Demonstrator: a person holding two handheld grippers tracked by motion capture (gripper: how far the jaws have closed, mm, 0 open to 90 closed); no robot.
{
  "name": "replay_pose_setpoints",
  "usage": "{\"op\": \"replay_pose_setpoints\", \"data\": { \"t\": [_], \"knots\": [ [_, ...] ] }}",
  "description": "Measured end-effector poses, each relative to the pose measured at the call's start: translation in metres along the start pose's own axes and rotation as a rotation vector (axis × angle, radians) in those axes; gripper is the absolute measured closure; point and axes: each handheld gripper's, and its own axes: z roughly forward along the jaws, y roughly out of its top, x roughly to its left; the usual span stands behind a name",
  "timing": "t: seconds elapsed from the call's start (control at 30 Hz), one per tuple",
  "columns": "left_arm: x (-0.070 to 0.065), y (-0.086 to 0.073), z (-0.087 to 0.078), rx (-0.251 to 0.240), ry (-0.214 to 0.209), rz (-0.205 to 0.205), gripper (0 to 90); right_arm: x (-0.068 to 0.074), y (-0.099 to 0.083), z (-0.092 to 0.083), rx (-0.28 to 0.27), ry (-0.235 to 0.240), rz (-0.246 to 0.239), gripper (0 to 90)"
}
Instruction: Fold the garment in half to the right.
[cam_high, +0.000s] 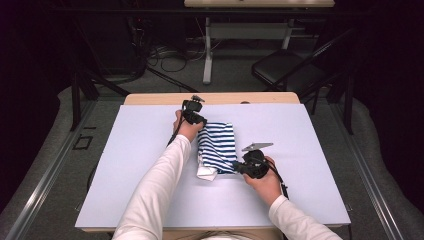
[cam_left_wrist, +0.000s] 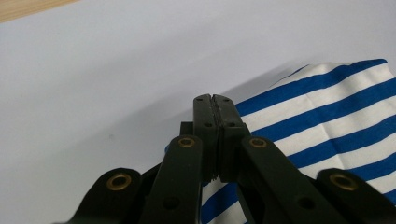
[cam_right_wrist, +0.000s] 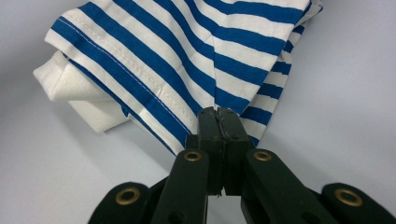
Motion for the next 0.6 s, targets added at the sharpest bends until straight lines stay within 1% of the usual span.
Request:
{"op": "replay_pose_setpoints", "data": {
  "t": [0.03, 0.13, 0.23, 0.33, 0.43, 0.47, 0.53, 0.57, 0.6],
  "knots": [
    [0.0009, 0.0006, 0.0, -0.003, -0.005, -0.011, 89.1, -0.0003, 0.0003, 0.0005, 0.001, -0.001, 0.005, 90.0],
    [0.0008, 0.002, 0.0013, -0.008, -0.006, -0.015, 89.1, -0.0011, 0.0011, 0.0023, 0.002, 0.008, 0.016, 90.0],
    [-0.0011, 0.0027, 0.0019, -0.013, 0.004, 0.0, 89.0, 0.0003, 0.0018, 0.0025, -0.002, 0.008, 0.014, 90.0],
    [-0.0013, 0.0034, 0.0018, -0.007, 0.001, -0.01, 88.8, 0.0005, 0.0017, 0.0033, 0.003, 0.007, 0.013, 89.9],
    [-0.0016, 0.0028, 0.0008, -0.006, 0.008, -0.004, 88.2, 0.0, 0.0017, 0.003, 0.003, 0.007, 0.018, 89.9],
    [-0.0019, 0.0023, 0.0001, -0.008, 0.007, -0.018, 87.5, -0.0004, 0.0016, 0.0028, 0.002, 0.004, 0.017, 89.9],
    [-0.002, 0.0018, -0.0019, -0.015, 0.011, -0.017, 86.4, -0.0019, 0.0012, 0.0029, -0.01, 0.002, 0.018, 89.9],
    [-0.0025, 0.0015, -0.0029, -0.017, 0.012, -0.022, 85.6, -0.0026, 0.0016, 0.0019, 0.003, 0.004, 0.021, 89.9],
    [-0.0027, 0.0011, -0.0044, -0.022, 0.011, -0.022, 84.5, -0.003, 0.0016, 0.002, 0.004, 0.003, 0.02, 89.8]
  ]
}}
